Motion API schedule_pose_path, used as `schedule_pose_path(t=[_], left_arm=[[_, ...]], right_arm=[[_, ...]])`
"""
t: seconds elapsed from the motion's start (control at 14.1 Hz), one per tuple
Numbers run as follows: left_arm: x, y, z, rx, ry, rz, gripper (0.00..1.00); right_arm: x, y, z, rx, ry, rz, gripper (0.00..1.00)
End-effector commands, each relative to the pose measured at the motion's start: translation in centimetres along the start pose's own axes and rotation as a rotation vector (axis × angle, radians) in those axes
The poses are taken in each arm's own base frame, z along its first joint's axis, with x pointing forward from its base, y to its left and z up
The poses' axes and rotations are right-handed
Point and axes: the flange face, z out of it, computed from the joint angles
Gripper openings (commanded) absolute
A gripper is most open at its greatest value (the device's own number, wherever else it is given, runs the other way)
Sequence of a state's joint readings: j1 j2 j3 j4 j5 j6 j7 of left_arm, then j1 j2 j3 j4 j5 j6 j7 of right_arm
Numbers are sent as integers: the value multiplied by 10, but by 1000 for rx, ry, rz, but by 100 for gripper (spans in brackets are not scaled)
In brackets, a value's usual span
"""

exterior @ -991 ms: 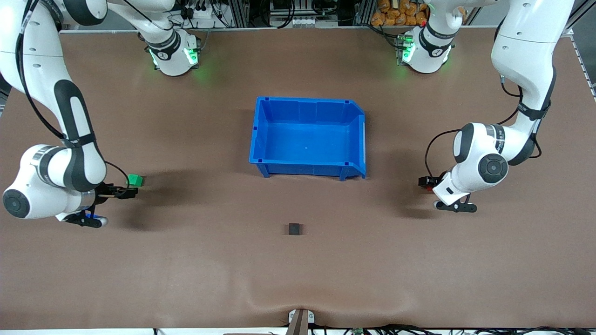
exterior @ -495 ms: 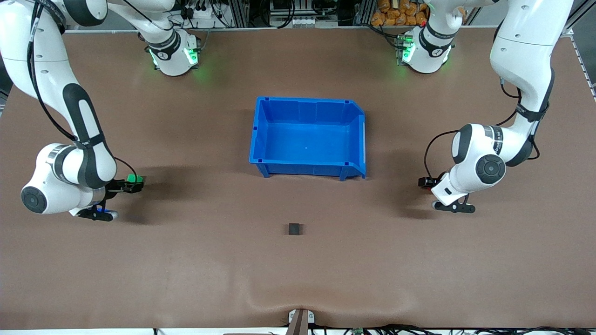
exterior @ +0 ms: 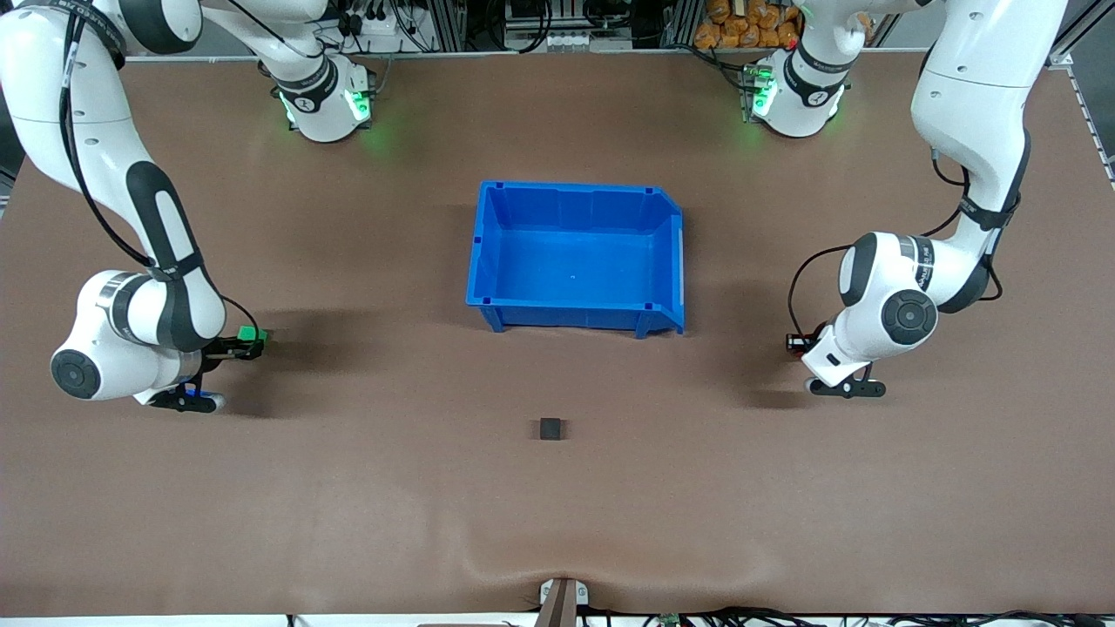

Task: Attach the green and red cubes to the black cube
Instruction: 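Grasp the green cube with the right gripper while the left gripper grasps the red cube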

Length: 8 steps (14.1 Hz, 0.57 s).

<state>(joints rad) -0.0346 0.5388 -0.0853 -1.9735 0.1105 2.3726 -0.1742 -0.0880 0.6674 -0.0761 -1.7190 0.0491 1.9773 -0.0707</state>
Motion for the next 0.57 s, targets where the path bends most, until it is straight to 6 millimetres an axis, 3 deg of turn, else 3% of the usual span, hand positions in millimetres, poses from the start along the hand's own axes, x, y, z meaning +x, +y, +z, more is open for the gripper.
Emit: schedule_pose_path(t=[0.0, 0.14, 0.28, 0.5], left_arm=[[7, 6, -11, 10, 28, -109, 0], [15, 23, -28, 9, 42, -238, 0], [27, 27, -50, 3, 46, -331, 0], [49, 32, -95, -27, 54, -458, 0]], right_arm=[[-1, 4, 0, 0, -1, -1, 0], [1, 2, -5, 9, 8, 17, 0], [4, 2, -17, 12, 26, 74, 0], [2, -18, -40, 72, -21, 230, 0]])
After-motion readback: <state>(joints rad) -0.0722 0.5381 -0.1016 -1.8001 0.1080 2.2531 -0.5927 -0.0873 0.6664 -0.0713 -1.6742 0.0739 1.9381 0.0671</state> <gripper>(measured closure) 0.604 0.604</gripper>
